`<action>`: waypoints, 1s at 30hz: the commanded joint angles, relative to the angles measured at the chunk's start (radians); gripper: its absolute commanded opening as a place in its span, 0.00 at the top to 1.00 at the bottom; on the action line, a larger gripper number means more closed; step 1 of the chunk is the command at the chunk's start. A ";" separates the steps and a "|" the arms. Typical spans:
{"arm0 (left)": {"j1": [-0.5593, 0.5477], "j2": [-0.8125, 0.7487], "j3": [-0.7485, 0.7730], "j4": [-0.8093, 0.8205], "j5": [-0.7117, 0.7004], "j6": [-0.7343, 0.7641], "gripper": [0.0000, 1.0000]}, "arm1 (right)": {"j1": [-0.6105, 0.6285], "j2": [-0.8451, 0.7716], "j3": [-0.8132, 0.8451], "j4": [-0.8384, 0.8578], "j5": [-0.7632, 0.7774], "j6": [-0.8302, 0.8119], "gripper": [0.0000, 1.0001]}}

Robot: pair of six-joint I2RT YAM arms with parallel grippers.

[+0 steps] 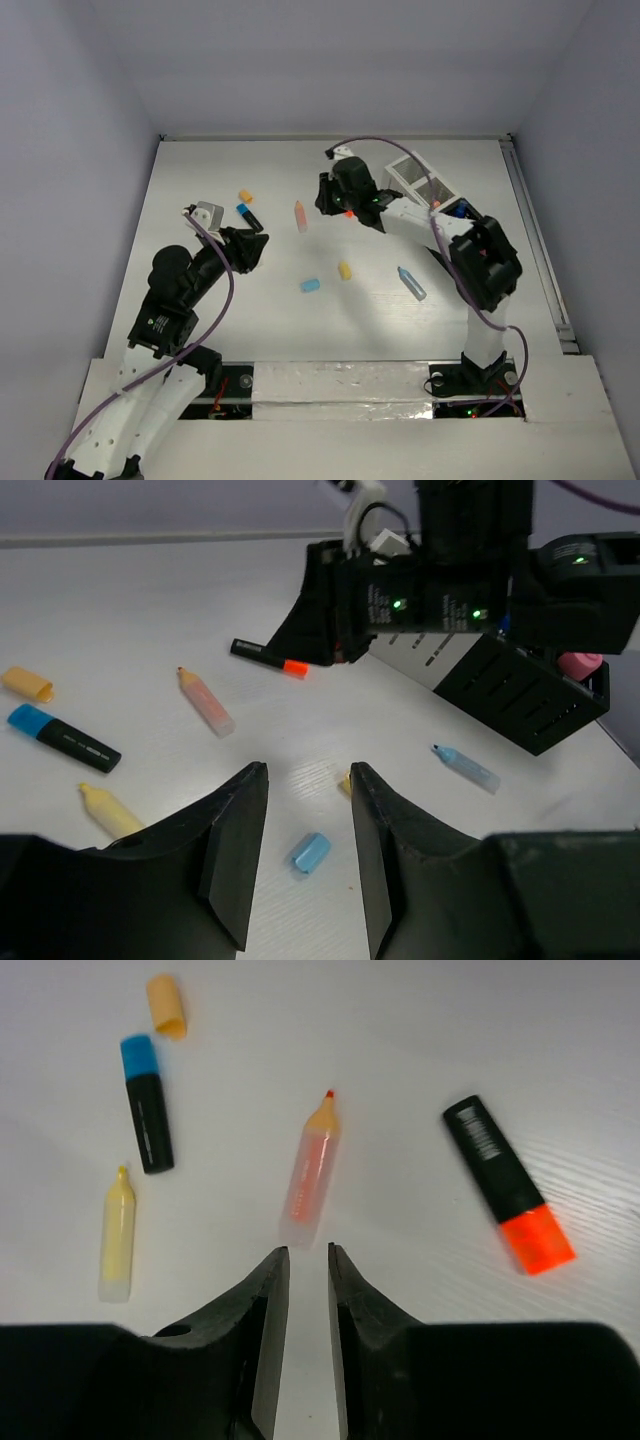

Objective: Sort the stationery into containers
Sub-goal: Pick up the pen from the center of the board.

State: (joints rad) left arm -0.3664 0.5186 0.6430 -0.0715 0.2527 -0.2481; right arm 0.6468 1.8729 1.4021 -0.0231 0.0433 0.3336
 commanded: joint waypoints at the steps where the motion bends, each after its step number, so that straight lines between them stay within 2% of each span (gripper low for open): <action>1: 0.013 -0.008 0.038 0.038 -0.013 0.001 0.65 | 0.039 0.092 0.125 -0.096 -0.028 -0.028 0.70; 2: 0.014 -0.006 0.037 0.039 -0.015 0.001 0.65 | 0.054 0.139 0.171 -0.107 -0.026 -0.031 0.59; 6: 0.014 -0.005 0.038 0.036 -0.018 0.001 0.64 | 0.073 0.251 0.293 -0.176 0.004 -0.047 0.40; 9: 0.014 -0.005 0.038 0.035 -0.018 0.000 0.63 | 0.073 0.311 0.374 -0.227 0.006 -0.051 0.35; 14: 0.014 -0.003 0.040 0.036 -0.018 -0.002 0.61 | 0.082 0.443 0.498 -0.304 0.046 -0.057 0.36; 20: 0.014 -0.003 0.038 0.036 -0.017 -0.002 0.61 | 0.091 0.572 0.658 -0.396 0.131 -0.082 0.43; 24: 0.014 -0.003 0.037 0.035 -0.018 -0.002 0.61 | 0.100 0.598 0.675 -0.414 0.148 -0.087 0.60; 27: 0.014 0.001 0.038 0.036 -0.016 -0.002 0.61 | 0.100 0.588 0.657 -0.411 0.159 -0.081 0.83; 30: 0.014 0.006 0.037 0.036 -0.012 -0.003 0.61 | 0.100 0.562 0.614 -0.382 0.168 -0.059 0.93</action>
State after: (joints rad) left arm -0.3576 0.5205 0.6430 -0.0719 0.2356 -0.2481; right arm 0.7357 2.4485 2.0453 -0.3817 0.1822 0.2638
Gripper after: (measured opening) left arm 0.389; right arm 0.295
